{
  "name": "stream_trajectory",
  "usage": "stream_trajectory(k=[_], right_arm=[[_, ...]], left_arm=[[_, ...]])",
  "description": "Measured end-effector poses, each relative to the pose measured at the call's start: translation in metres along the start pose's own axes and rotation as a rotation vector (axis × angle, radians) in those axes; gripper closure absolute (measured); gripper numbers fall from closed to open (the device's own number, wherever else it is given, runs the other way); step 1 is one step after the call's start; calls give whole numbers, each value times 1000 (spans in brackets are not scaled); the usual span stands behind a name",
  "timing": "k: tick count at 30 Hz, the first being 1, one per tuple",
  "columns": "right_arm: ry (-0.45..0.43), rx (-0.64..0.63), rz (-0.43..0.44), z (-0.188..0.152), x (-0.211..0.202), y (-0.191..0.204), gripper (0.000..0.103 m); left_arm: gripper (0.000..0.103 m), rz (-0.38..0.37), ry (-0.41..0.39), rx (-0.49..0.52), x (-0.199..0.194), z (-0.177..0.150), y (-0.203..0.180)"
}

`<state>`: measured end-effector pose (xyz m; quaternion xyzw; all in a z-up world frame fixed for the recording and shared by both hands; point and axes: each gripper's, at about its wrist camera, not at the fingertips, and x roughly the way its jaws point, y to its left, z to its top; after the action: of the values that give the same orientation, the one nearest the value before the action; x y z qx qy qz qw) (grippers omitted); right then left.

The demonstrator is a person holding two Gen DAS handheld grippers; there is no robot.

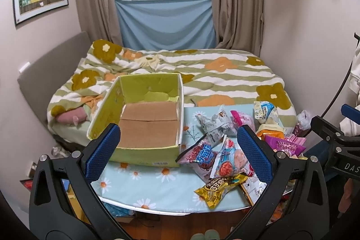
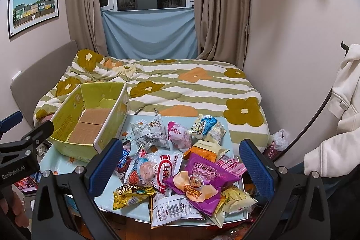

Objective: Organize snacks

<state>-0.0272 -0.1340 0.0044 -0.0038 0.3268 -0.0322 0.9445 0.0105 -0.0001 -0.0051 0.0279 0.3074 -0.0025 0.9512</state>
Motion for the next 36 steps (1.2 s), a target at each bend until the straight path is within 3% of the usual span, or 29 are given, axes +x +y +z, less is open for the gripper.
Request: stream_trajectory(k=[25,36], right_arm=[[1,-5,55,-6,12,-5,0],[53,-37,129,-26,31,-22,0]], left_arm=[[0,-23,25,-27,6,-6,-6],[0,-67,149,-57,42,-24,-21]])
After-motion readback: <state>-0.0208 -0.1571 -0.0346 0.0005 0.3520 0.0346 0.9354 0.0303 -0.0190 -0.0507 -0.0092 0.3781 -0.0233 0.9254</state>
